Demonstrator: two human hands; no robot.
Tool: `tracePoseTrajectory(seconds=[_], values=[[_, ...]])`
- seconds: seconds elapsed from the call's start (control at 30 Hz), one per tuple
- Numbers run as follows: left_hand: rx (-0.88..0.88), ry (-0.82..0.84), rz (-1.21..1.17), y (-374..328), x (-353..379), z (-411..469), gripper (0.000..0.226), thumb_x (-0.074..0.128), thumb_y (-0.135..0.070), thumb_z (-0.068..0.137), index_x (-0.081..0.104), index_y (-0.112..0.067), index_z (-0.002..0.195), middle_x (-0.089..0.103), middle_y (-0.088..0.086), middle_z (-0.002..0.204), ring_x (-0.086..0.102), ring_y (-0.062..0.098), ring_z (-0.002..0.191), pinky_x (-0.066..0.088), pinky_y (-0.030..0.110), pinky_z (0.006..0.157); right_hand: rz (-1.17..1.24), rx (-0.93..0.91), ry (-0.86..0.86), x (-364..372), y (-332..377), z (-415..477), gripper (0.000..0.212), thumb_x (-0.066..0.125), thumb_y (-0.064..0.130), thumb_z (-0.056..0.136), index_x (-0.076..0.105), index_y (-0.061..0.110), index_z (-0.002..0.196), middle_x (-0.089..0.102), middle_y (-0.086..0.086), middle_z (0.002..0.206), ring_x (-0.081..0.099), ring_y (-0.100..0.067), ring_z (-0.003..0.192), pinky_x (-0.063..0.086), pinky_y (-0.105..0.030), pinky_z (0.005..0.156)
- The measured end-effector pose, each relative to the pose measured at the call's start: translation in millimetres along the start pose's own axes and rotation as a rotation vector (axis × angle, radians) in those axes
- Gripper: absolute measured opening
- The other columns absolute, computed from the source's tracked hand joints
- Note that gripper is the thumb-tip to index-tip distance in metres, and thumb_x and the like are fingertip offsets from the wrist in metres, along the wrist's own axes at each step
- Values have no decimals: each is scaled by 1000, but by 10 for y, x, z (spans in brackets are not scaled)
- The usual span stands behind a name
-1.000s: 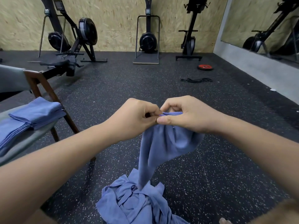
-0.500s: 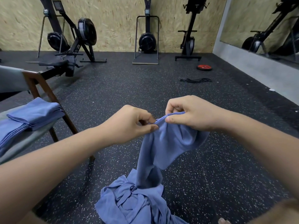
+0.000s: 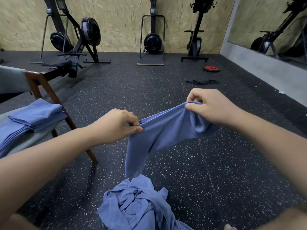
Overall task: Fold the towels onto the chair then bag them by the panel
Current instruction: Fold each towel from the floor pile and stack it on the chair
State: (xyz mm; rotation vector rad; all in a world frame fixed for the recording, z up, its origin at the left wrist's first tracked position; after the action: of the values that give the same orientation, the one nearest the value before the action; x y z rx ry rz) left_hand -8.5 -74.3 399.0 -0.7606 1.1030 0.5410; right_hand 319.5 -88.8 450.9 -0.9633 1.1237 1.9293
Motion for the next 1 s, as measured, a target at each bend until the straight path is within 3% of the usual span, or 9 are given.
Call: tracePoseTrajectory(seconds=[0.2, 0.3, 0.47, 0.63, 0.77, 1.0], values=[[-76, 36, 10, 96, -35, -31, 23, 73, -46, 98, 71, -30, 81, 70, -18, 81, 62, 1, 78, 44, 25, 71, -14, 101, -27, 64, -157, 18, 13, 73, 28, 94, 66, 25, 84, 67, 8, 74, 59, -7, 73, 37, -15, 60], [-48, 14, 24, 41, -81, -29, 25, 72, -48, 98, 70, -30, 82, 68, -16, 77, 61, 1, 78, 41, 23, 67, 43, 60, 21, 191, -68, -39, 12, 78, 30, 91, 69, 26, 85, 63, 16, 63, 55, -1, 65, 35, -16, 57], [82, -10, -45, -301, -86, -15, 22, 73, -39, 99, 69, -27, 81, 63, -24, 71, 59, -2, 71, 36, 10, 65, 280, -21, 165, 338, 241, -151, 30, 90, 41, 84, 73, 30, 106, 49, 14, 57, 41, -3, 57, 32, -25, 57], [210, 33, -114, -572, -63, -11, 21, 73, -31, 101, 66, -23, 83, 61, -11, 75, 58, 9, 73, 44, 26, 69, 476, -70, 406, 423, 546, -237, 42, 89, 35, 87, 71, 36, 125, 42, 0, 63, 34, -13, 63, 31, -20, 58], [256, 71, -146, -664, -46, -41, 17, 73, -28, 102, 68, -19, 88, 63, -9, 81, 60, 11, 78, 48, 34, 74, 437, -87, 533, 439, 538, -244, 28, 86, 39, 90, 74, 31, 114, 41, 6, 64, 34, -11, 62, 25, -34, 59], [235, 83, -165, -557, -29, -70, 16, 72, -39, 102, 70, -27, 90, 67, -12, 83, 64, 10, 81, 51, 33, 76, 461, -34, 604, 443, 497, -308, 14, 79, 28, 98, 72, 16, 96, 61, 6, 72, 50, -5, 66, 40, -18, 62]])
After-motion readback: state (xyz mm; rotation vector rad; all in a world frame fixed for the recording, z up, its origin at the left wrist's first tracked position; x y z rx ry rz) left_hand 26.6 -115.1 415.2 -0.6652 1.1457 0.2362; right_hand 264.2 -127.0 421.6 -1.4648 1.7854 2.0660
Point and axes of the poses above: each hand's wrist, its own z-axis towards the middle knuckle, its own x-axis out of the palm, y = z × x, the point moved 2 cm from there along z, towards the middle knuckle
